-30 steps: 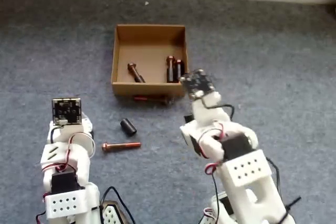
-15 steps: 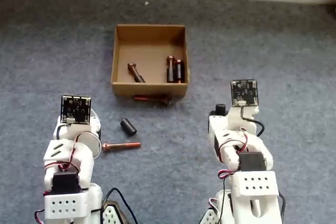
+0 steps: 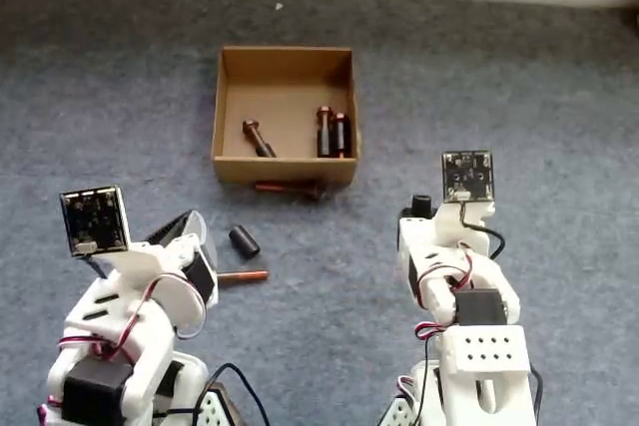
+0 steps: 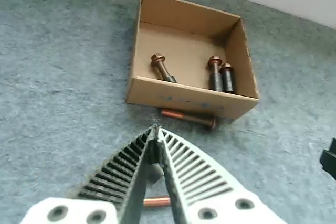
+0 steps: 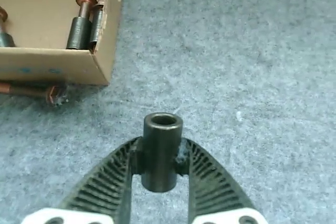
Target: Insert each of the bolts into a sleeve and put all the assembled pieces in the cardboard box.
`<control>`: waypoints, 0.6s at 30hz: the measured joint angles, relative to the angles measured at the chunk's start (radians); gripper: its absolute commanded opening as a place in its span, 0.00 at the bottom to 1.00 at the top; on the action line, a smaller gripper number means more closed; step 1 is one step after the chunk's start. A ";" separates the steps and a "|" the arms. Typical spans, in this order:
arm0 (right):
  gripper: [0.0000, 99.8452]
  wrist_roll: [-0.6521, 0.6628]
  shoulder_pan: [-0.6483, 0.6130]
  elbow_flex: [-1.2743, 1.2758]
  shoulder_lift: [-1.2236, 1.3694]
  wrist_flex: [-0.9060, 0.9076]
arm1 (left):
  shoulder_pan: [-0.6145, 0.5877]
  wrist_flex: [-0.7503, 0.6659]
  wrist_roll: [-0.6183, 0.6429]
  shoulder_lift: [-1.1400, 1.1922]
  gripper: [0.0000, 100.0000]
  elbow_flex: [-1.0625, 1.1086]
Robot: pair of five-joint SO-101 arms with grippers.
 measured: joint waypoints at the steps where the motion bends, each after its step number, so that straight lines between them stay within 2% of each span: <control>1: 0.00 0.000 0.000 0.000 0.000 0.000 | 0.012 0.000 0.015 0.000 0.01 -0.005; 6: 0.00 0.000 0.002 0.032 0.000 -0.015 | 0.021 0.005 0.068 0.091 0.01 -0.035; 11: 0.00 0.000 0.002 0.034 0.000 -0.035 | 0.031 0.072 0.121 0.367 0.01 -0.140; 18: 0.00 0.000 0.002 0.034 0.000 -0.035 | 0.032 0.141 0.334 0.848 0.19 -0.273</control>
